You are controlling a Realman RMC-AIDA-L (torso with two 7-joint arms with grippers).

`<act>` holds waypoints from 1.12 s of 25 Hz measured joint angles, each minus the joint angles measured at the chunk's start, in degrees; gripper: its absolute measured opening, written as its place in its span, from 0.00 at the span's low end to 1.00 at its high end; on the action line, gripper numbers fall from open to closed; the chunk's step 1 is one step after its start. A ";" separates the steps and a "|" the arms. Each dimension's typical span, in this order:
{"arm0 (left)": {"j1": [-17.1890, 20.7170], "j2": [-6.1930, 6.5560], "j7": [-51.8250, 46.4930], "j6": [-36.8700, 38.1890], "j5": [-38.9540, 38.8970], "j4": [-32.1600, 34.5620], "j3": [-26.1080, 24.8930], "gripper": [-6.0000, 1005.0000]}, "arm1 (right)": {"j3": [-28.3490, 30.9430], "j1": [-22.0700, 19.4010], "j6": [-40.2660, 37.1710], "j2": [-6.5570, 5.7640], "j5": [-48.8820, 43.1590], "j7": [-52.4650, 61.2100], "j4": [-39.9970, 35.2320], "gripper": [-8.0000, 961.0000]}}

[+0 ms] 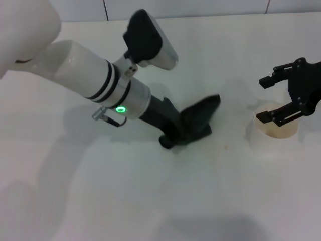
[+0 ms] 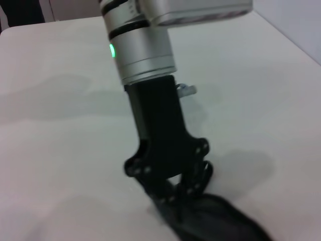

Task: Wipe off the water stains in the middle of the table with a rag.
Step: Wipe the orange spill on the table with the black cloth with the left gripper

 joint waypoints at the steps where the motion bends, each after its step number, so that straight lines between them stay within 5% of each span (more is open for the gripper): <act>1: -0.22 -0.01 0.05 1.26 -0.02 0.02 0.08 0.14 | -0.01 0.03 0.01 0.00 0.00 -0.01 0.00 0.89; 12: -0.86 -0.08 4.14 11.52 -2.81 0.70 0.27 0.15 | -0.10 -0.01 0.02 0.10 0.00 -0.01 0.00 0.89; 28: -0.05 0.06 -4.67 -9.45 -0.47 -1.93 -0.01 0.17 | -1.14 -0.43 0.02 0.19 0.38 0.23 0.13 0.89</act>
